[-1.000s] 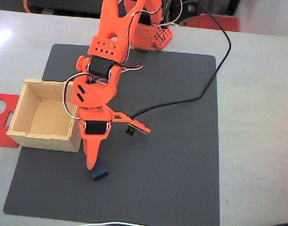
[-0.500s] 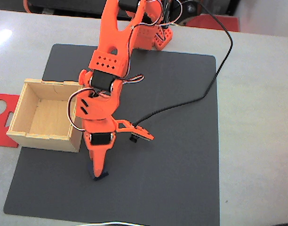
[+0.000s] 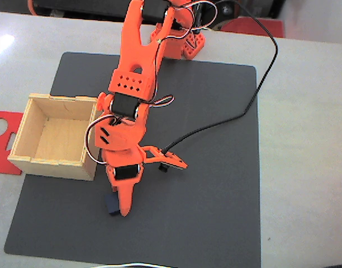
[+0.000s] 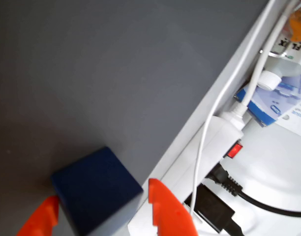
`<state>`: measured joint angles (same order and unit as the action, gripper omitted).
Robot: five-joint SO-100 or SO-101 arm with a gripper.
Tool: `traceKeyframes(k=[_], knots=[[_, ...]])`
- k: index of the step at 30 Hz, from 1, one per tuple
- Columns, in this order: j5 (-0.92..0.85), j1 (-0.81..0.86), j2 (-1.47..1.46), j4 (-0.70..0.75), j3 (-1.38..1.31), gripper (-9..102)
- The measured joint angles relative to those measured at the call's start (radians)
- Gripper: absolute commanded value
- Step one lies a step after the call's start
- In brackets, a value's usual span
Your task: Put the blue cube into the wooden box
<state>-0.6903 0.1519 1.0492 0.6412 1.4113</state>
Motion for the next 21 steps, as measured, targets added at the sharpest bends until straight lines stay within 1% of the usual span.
traceKeyframes(k=[3, 6, 12, 17, 21], knots=[[-0.003, -0.009, 0.000, 0.000, -0.008, 18], [-0.012, -0.017, -0.002, 0.000, -0.012, 10], [-0.014, -0.023, 0.000, -0.005, -0.031, 1], [-0.014, -0.023, 0.000, 0.009, -0.034, 0], [-0.014, -0.031, 0.026, 0.072, -0.034, 0]])
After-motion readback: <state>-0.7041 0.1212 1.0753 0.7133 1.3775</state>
